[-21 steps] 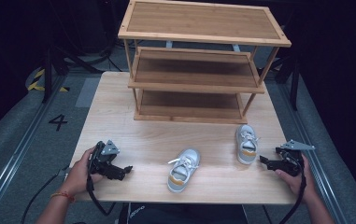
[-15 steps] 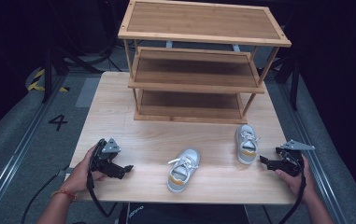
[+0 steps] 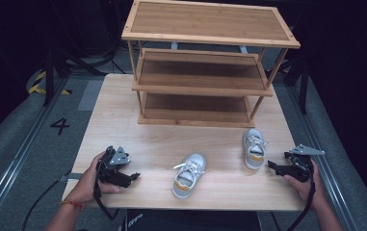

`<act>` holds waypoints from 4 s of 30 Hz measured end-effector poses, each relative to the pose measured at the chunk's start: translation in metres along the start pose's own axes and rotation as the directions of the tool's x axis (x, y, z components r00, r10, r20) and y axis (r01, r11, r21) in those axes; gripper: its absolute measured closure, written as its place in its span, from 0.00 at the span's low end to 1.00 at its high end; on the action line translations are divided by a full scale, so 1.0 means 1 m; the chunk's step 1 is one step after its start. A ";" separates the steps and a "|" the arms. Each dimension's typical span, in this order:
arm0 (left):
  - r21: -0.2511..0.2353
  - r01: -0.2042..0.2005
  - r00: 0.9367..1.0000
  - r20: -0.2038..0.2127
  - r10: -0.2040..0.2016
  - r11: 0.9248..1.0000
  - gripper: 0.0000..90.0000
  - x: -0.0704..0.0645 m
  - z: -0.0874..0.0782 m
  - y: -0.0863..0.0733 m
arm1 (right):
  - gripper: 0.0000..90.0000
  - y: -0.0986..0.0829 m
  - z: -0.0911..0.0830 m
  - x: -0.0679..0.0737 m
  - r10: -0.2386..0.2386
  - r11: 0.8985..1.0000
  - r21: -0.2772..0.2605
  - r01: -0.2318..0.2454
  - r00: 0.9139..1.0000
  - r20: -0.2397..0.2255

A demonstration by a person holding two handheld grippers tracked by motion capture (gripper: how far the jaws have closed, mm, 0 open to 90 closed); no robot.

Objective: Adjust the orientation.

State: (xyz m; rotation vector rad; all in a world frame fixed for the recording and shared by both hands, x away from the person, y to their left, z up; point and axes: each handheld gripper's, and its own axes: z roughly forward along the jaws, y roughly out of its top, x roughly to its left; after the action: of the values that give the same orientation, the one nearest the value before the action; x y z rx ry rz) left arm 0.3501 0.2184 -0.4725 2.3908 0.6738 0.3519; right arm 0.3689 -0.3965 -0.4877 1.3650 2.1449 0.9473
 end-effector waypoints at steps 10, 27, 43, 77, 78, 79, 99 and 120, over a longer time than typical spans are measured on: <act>-0.065 -0.030 0.994 0.099 0.036 0.997 0.24 -0.022 -0.011 0.019 | 0.16 0.000 0.000 0.000 -0.001 1.000 0.000 0.001 1.000 -0.001; -0.116 -0.262 0.933 0.224 0.283 0.958 0.28 -0.087 -0.012 0.089 | 0.16 0.000 0.000 0.000 -0.002 1.000 -0.001 0.002 1.000 0.000; -0.085 -0.380 0.864 0.325 0.386 0.921 0.48 -0.114 0.015 0.117 | 0.16 0.000 0.000 0.000 0.001 1.000 -0.002 -0.001 1.000 0.000; 0.073 -0.437 0.845 0.374 0.381 0.897 0.76 -0.107 0.043 0.135 | 0.16 0.000 0.000 0.000 0.000 1.000 -0.002 0.000 1.000 -0.001; 0.074 -0.427 0.849 0.375 0.372 0.901 0.76 -0.107 0.043 0.134 | 0.16 0.000 0.000 0.000 0.001 1.000 -0.002 -0.001 1.000 -0.001; 0.071 -0.418 0.854 0.371 0.366 0.905 0.76 -0.106 0.043 0.135 | 0.16 0.000 0.000 0.000 0.000 1.000 -0.002 0.000 1.000 -0.001; 0.023 -0.402 0.878 0.293 0.378 0.915 0.76 -0.075 0.035 0.163 | 0.16 0.000 0.000 0.000 0.001 1.000 -0.002 -0.001 1.000 0.000; 0.025 -0.355 0.916 0.211 0.343 0.934 0.76 -0.022 0.057 0.204 | 0.15 0.001 0.001 -0.001 0.008 1.000 0.000 -0.008 1.000 0.003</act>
State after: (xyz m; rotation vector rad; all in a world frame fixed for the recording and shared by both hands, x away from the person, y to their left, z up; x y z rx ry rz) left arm 0.4325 0.0402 -0.3891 2.5622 0.1624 0.2297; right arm 0.3701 -0.3967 -0.4877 1.3744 2.1384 0.9476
